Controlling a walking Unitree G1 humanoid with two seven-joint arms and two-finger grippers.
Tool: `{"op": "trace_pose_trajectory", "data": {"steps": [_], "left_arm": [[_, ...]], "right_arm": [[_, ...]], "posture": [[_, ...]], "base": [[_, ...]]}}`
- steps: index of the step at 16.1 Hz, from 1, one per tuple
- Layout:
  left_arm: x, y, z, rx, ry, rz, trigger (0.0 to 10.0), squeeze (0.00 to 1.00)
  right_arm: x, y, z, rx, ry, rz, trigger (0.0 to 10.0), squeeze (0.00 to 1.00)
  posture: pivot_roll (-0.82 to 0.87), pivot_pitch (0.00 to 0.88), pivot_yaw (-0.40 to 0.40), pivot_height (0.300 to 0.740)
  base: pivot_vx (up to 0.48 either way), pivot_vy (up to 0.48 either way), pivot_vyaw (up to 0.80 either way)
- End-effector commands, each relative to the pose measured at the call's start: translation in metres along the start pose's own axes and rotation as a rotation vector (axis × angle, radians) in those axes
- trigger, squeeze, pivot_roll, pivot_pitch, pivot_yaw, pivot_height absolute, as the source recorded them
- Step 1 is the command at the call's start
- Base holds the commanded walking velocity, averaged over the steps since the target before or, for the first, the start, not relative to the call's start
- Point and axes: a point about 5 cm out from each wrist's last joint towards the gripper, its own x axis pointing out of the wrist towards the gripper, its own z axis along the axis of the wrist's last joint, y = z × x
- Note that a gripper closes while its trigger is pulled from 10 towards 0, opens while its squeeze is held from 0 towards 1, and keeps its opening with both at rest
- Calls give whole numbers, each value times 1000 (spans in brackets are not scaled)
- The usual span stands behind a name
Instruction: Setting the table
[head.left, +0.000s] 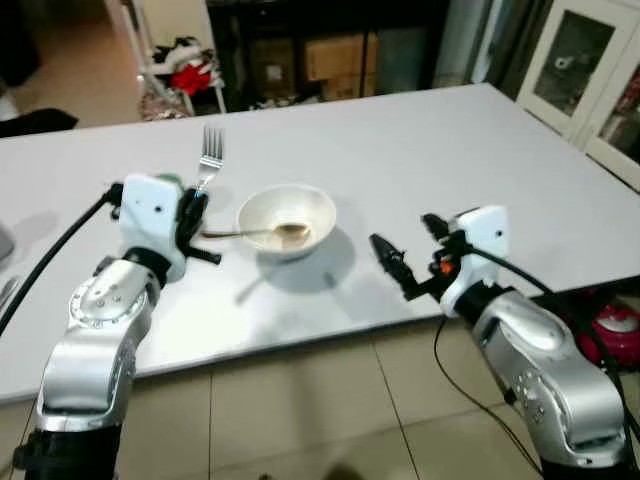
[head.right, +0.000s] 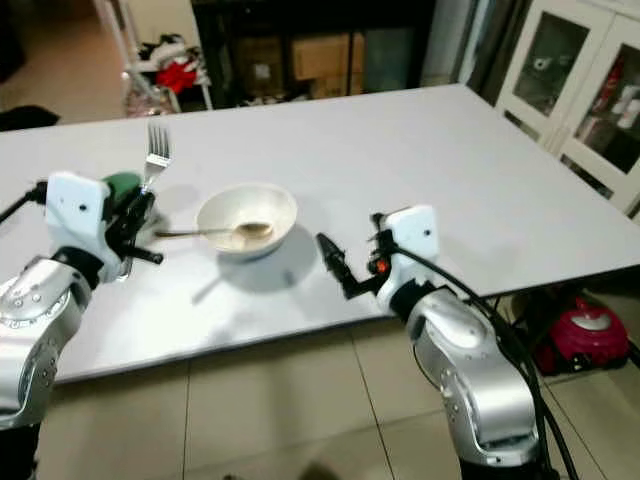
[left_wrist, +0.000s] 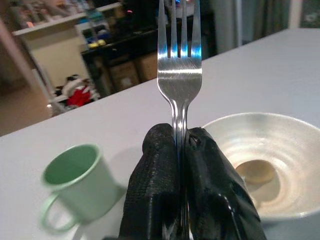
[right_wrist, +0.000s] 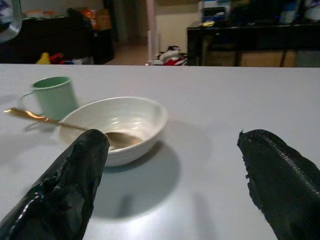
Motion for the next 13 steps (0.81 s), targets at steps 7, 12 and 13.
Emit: {"op": "trace_pose_trajectory", "data": {"steps": [7, 12, 13], "left_arm": [[17, -13, 20, 51, 52, -278, 10000, 0], [46, -19, 40, 91, 181, -500, 10000, 0], [52, -23, 42, 93, 223, -551, 10000, 0]], "right_arm": [[-16, -12, -1, -53, 66, 69, 10000, 0], [-28, -13, 0, -94, 116, 183, 10000, 0], [-30, -12, 0, -100, 130, 202, 10000, 0]], "posture": [[-106, 0, 101, 740], [-126, 0, 130, 740], [-129, 0, 133, 740]], "base": [[198, 0, 0], [0, 0, 0], [0, 0, 0]]}}
